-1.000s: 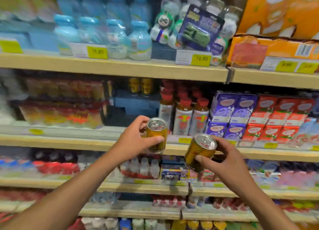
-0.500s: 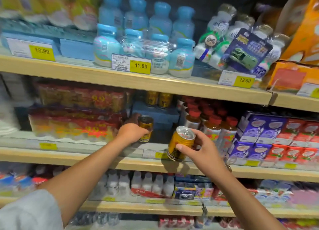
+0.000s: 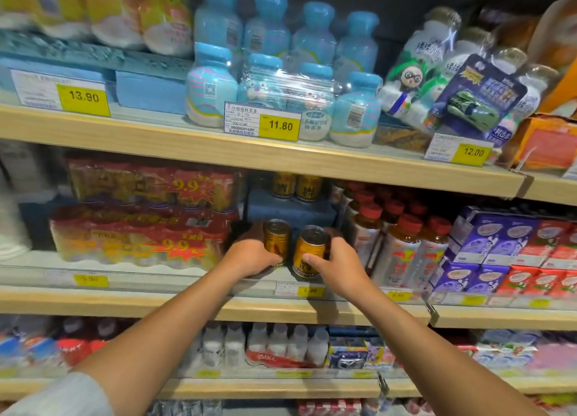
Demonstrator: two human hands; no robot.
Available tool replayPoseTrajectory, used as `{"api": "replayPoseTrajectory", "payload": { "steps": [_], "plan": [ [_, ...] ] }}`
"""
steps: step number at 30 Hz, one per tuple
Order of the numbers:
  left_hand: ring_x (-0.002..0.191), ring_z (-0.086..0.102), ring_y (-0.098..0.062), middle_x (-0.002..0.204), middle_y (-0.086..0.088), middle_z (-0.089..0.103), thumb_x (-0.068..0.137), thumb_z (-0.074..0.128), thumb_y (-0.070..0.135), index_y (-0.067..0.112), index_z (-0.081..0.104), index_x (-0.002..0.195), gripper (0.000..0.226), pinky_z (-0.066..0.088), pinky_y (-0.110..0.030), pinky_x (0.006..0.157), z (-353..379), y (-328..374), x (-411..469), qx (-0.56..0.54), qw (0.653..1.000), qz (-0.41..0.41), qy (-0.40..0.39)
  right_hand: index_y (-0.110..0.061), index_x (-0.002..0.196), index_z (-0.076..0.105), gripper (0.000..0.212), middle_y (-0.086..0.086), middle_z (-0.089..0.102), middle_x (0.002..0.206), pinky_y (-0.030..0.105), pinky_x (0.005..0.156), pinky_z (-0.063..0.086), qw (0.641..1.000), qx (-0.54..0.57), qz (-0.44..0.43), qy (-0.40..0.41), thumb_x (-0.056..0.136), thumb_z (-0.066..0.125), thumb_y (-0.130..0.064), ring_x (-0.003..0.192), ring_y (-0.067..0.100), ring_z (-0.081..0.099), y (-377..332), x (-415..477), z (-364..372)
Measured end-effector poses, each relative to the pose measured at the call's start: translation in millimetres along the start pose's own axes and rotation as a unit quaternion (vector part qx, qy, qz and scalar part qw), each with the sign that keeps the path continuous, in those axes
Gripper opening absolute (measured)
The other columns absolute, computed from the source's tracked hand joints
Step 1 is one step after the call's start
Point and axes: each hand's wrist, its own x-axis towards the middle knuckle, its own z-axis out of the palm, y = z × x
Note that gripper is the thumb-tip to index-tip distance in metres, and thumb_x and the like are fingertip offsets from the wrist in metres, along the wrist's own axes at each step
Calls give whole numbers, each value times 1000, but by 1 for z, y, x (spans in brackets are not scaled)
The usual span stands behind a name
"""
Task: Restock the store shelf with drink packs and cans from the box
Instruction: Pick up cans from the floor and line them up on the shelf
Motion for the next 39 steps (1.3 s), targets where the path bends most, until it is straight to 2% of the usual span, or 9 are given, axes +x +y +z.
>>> {"api": "replayPoseTrajectory", "payload": {
  "steps": [3,6,9,12,15,19,29,37,39],
  "plan": [
    [102,59,-23,119,-11,63,89,66,38,7,54,130,53,43,-30,80,-1,0,-3,52,999,-8,-15,-12,97,60,22,3,66,93,39,84,55,999,-29,26,-5,91,70,-31,93,22,65,4,13,12],
    [112,58,-25,126,-11,59,87,68,38,9,41,141,67,42,-30,82,2,-3,1,56,998,-6,1,-6,129,52,43,11,69,105,37,87,54,999,-19,41,-10,94,65,-27,98,25,66,8,28,19],
    [123,54,-27,138,-12,51,85,71,38,13,24,151,85,47,-35,91,3,-5,7,58,998,-5,2,-10,156,19,75,15,57,136,36,100,47,998,-11,56,-2,95,61,-20,122,30,57,10,37,24],
    [126,52,-28,141,-12,50,85,72,37,13,26,151,83,46,-38,99,5,-4,15,63,998,-24,-4,-4,155,21,80,19,53,140,40,106,46,997,-33,74,-5,91,67,-19,126,33,54,11,46,28],
    [129,50,-29,143,-11,48,85,74,31,16,29,148,79,44,-40,104,8,-2,25,55,998,-44,-2,-13,154,20,100,14,47,147,39,108,44,995,-47,89,14,77,83,-25,132,31,50,13,53,34],
    [133,46,-28,145,-10,46,83,76,22,14,36,145,74,41,-40,107,11,-3,37,60,997,-42,24,-13,159,3,115,13,28,160,36,116,32,991,-74,113,26,78,84,-22,146,29,33,10,66,38],
    [124,54,-28,133,-10,58,80,79,23,13,52,131,59,44,-41,105,14,-5,53,19,998,3,55,-6,158,-1,101,18,22,163,36,119,25,988,-102,105,49,89,72,-19,149,30,28,8,83,44],
    [120,56,-27,132,-7,58,78,79,26,17,52,131,60,46,-40,102,10,-2,46,7,999,-1,33,-4,157,-4,115,18,21,163,35,119,24,990,-81,116,24,84,78,-36,148,30,29,-1,68,39],
    [120,56,-27,133,-6,57,84,73,30,14,49,133,57,45,-38,100,1,5,30,18,1000,-6,12,-4,156,15,99,18,39,153,36,113,35,990,-66,124,8,85,76,-35,141,31,41,-6,55,33]
  ]
}}
